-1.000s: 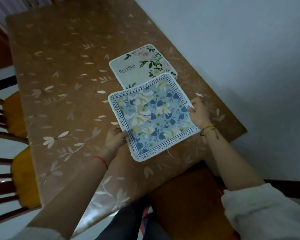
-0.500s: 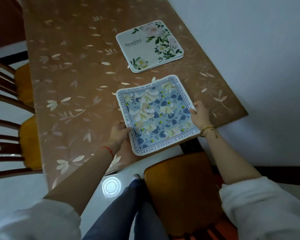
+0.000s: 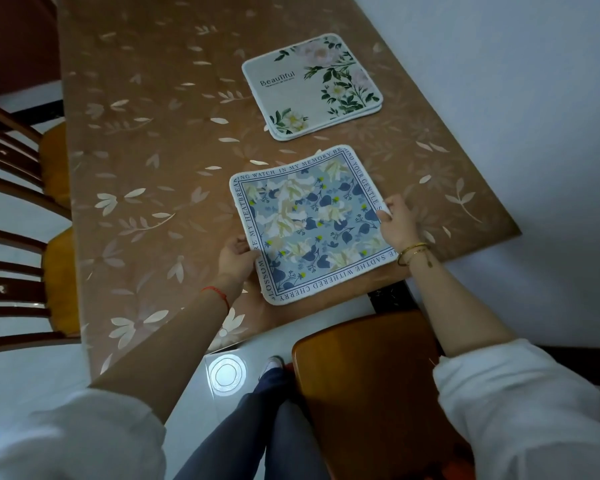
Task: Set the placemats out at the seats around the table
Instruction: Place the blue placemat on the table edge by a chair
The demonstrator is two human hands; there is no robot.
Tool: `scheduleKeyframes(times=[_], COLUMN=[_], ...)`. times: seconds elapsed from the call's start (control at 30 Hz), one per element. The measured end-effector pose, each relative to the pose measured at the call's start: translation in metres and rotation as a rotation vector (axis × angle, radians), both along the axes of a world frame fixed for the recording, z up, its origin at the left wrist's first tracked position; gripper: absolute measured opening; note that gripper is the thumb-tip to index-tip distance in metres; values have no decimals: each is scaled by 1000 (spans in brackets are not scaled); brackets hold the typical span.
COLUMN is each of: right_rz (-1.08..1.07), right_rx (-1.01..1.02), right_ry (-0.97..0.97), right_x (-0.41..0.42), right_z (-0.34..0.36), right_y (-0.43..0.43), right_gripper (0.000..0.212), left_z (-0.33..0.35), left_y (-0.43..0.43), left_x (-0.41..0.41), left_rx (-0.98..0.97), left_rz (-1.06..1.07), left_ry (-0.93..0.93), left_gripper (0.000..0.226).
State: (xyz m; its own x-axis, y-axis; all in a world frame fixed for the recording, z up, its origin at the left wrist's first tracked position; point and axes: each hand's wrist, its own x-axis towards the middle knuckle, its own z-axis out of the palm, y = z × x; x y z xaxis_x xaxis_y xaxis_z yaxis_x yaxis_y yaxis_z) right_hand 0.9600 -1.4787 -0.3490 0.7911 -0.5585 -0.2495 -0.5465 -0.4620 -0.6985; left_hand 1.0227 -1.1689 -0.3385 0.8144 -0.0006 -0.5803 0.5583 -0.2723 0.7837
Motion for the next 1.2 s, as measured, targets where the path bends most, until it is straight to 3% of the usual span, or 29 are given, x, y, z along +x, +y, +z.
scheduleKeyframes(times=[0.33,1.07,1.2], right_rz=[-90,-131,-163], right_rx=[-72,-139,-144], right_ry=[-8,39,48], right_x=[-14,-16,-18], right_z=[-11,-11,-8], right_y=[0,8,10], right_gripper=[18,23,25], left_z=[0,-1,0], left_y=[7,2,3], left_x=[0,-12,-11], left_rx=[329,358,406], left_rz=[-32,-17,-40], left_ry=[-98,-201,-193], left_gripper=[31,23,31])
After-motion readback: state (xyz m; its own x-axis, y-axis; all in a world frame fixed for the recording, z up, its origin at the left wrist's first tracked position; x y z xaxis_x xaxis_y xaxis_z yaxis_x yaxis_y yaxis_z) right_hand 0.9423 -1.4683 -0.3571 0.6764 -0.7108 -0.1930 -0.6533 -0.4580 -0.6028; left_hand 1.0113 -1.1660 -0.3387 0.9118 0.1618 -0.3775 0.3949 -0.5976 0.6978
